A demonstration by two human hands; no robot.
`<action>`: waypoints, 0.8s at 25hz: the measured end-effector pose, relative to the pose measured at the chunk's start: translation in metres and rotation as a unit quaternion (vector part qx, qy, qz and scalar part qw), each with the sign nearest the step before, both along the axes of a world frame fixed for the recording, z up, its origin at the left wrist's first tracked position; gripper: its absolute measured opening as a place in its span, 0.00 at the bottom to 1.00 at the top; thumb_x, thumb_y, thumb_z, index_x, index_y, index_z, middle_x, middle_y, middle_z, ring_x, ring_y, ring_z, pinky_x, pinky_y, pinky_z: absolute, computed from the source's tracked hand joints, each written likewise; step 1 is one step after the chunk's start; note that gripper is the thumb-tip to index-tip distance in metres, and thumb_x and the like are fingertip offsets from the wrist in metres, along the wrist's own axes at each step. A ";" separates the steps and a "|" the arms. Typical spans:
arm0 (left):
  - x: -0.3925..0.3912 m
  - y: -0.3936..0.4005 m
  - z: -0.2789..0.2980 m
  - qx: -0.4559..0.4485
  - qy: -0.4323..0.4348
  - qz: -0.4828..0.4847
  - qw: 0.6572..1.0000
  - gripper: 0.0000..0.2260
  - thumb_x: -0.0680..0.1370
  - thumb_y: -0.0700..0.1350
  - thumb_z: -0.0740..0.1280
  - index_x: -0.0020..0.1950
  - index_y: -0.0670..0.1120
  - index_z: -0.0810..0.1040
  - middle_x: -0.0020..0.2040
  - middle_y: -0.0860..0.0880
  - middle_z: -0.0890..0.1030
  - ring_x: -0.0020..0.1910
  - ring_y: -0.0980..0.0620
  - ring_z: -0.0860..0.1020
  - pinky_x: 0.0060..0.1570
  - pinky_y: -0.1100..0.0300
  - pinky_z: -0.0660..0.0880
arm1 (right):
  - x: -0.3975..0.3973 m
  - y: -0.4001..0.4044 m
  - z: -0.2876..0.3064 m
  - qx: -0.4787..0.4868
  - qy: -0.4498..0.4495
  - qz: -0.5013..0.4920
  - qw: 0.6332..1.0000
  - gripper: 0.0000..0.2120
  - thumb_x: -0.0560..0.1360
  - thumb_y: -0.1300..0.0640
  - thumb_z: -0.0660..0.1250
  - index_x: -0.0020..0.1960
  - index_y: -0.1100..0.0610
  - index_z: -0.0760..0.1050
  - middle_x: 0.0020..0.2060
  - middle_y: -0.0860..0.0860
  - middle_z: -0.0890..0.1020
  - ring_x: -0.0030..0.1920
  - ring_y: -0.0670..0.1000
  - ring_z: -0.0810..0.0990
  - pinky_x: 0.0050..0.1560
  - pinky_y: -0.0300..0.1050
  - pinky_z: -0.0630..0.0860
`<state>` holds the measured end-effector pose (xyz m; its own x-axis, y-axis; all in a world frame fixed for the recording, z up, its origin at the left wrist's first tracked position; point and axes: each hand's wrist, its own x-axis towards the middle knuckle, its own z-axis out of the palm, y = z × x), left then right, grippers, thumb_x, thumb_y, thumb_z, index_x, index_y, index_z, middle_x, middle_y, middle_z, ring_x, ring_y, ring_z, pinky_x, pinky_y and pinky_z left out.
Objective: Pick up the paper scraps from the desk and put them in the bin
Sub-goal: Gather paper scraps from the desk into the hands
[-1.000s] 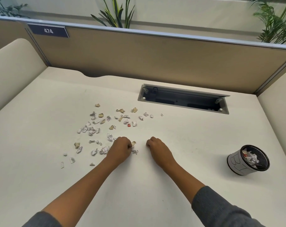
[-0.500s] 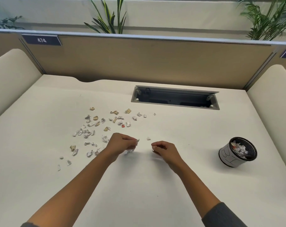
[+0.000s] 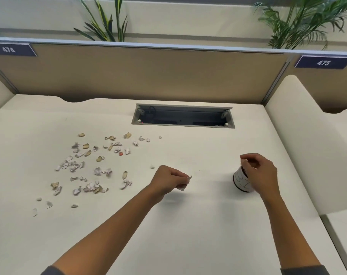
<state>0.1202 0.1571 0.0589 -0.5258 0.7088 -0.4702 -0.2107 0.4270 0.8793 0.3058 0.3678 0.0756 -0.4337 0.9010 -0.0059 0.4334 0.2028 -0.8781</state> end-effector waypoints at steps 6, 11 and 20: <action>0.046 0.055 0.004 0.010 -0.016 -0.034 0.999 0.04 0.69 0.35 0.73 0.42 0.35 0.85 0.33 0.38 0.80 0.33 0.46 0.73 0.42 0.59 0.75 | 0.029 0.031 -0.010 0.056 -0.106 0.014 0.993 0.09 0.72 0.63 0.73 0.42 0.50 0.78 0.38 0.49 0.85 0.42 0.50 0.85 0.43 0.45 0.79; 0.069 0.114 0.018 0.015 -0.006 -0.047 0.999 0.05 0.69 0.37 0.75 0.42 0.36 0.85 0.32 0.40 0.80 0.31 0.48 0.74 0.39 0.60 0.72 | 0.024 0.044 -0.016 0.084 -0.199 0.070 0.974 0.04 0.71 0.61 0.76 0.43 0.54 0.85 0.40 0.50 0.84 0.40 0.50 0.81 0.42 0.40 0.75; 0.099 0.196 0.027 -0.028 0.034 -0.056 0.997 0.03 0.71 0.36 0.74 0.44 0.39 0.85 0.44 0.40 0.85 0.43 0.44 0.85 0.50 0.55 0.82 | 0.056 0.070 -0.002 0.036 -0.046 0.007 0.998 0.08 0.75 0.62 0.69 0.46 0.49 0.83 0.42 0.38 0.84 0.45 0.36 0.82 0.38 0.21 0.71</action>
